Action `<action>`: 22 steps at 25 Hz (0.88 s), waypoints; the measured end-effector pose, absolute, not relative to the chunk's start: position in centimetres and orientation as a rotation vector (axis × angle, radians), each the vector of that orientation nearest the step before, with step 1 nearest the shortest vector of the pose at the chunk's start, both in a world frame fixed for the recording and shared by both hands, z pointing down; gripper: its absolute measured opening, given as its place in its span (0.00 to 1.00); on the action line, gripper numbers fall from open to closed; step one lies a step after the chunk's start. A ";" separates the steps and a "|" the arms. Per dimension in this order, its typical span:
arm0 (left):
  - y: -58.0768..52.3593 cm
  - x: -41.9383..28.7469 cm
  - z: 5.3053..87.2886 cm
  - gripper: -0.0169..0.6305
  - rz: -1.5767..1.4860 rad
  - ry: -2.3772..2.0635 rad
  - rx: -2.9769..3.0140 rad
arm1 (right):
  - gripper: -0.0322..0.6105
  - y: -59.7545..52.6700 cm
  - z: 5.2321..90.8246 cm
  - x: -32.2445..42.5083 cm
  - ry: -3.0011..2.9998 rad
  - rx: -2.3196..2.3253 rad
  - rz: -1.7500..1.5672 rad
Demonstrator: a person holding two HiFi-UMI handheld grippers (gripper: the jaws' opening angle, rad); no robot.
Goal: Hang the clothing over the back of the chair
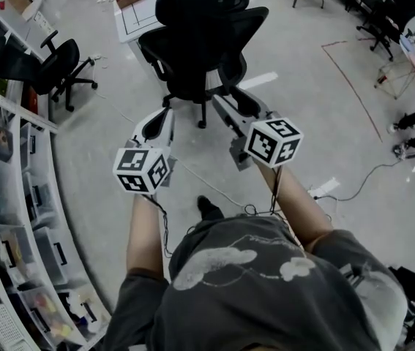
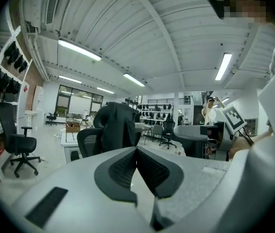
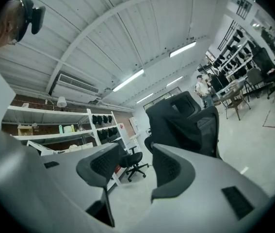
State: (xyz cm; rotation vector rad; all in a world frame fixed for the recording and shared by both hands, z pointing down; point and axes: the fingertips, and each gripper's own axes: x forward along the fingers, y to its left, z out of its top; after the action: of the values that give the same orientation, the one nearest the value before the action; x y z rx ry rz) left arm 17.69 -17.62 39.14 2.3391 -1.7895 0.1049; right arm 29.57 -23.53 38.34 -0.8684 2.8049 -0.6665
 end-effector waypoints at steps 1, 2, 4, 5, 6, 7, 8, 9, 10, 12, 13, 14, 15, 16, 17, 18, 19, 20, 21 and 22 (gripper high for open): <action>-17.3 17.9 39.1 0.03 0.103 -1.796 2.336 | 0.33 -23.4 38.4 30.1 2.814 -0.887 -0.649; -17.0 18.1 39.2 0.03 0.100 -1.803 2.334 | 0.25 -23.3 38.5 30.7 2.823 -0.908 -0.628; -16.3 18.4 39.2 0.03 0.094 -1.814 2.327 | 0.12 -23.1 38.6 31.7 2.838 -0.945 -0.590; -15.9 18.7 39.2 0.03 0.092 -1.819 2.324 | 0.07 -23.0 38.6 32.2 2.841 -0.955 -0.579; -15.6 18.9 39.3 0.03 0.092 -1.823 2.319 | 0.04 -22.8 38.6 32.7 2.843 -0.960 -0.572; -15.3 19.2 39.3 0.03 0.092 -1.826 2.316 | 0.04 -22.7 38.6 33.1 2.846 -0.961 -0.568; -15.0 19.4 39.4 0.03 0.091 -1.828 2.312 | 0.04 -22.5 38.6 33.5 2.852 -0.959 -0.564; -14.6 19.7 39.5 0.03 0.090 -1.830 2.308 | 0.04 -22.2 38.6 33.9 2.859 -0.958 -0.560; -14.3 20.0 39.6 0.03 0.089 -1.832 2.304 | 0.04 -22.0 38.6 34.3 2.869 -0.960 -0.553; -13.6 20.5 39.9 0.03 0.090 -1.836 2.296 | 0.04 -21.5 38.9 35.0 2.893 -0.971 -0.533; -13.2 20.8 40.0 0.03 0.090 -1.837 2.290 | 0.04 -21.3 39.1 35.3 2.906 -0.977 -0.524; -12.9 21.1 40.2 0.03 0.089 -1.838 2.284 | 0.04 -21.0 39.3 35.7 2.919 -0.982 -0.516; -12.5 21.4 40.5 0.03 0.088 -1.840 2.277 | 0.04 -20.7 39.6 36.1 2.932 -0.986 -0.508; -12.1 21.6 40.6 0.03 0.086 -1.841 2.271 | 0.04 -20.5 39.8 36.4 2.946 -0.987 -0.498; -11.8 21.9 40.8 0.03 0.084 -1.843 2.265 | 0.04 -20.2 40.0 36.6 2.959 -0.986 -0.486; -11.4 22.1 41.0 0.03 0.082 -1.845 2.259 | 0.04 -19.9 40.2 36.8 2.972 -0.983 -0.474; -11.0 22.3 41.2 0.03 0.081 -1.847 2.253 | 0.04 -19.5 40.3 37.1 2.983 -0.979 -0.461; -10.6 22.6 41.4 0.03 0.081 -1.848 2.247 | 0.04 -19.2 40.5 37.3 2.995 -0.976 -0.449; -10.2 22.8 41.7 0.03 0.081 -1.848 2.241 | 0.04 -18.9 40.7 37.4 3.005 -0.975 -0.439; -9.8 23.0 41.9 0.03 0.080 -1.847 2.235 | 0.04 -18.6 40.9 37.6 3.014 -0.974 -0.432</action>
State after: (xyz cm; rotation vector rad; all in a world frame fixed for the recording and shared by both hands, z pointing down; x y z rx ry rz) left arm 23.03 -9.82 41.95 2.2350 -1.8470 0.0800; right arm 37.63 -18.63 40.90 -0.9740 3.0139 -0.4325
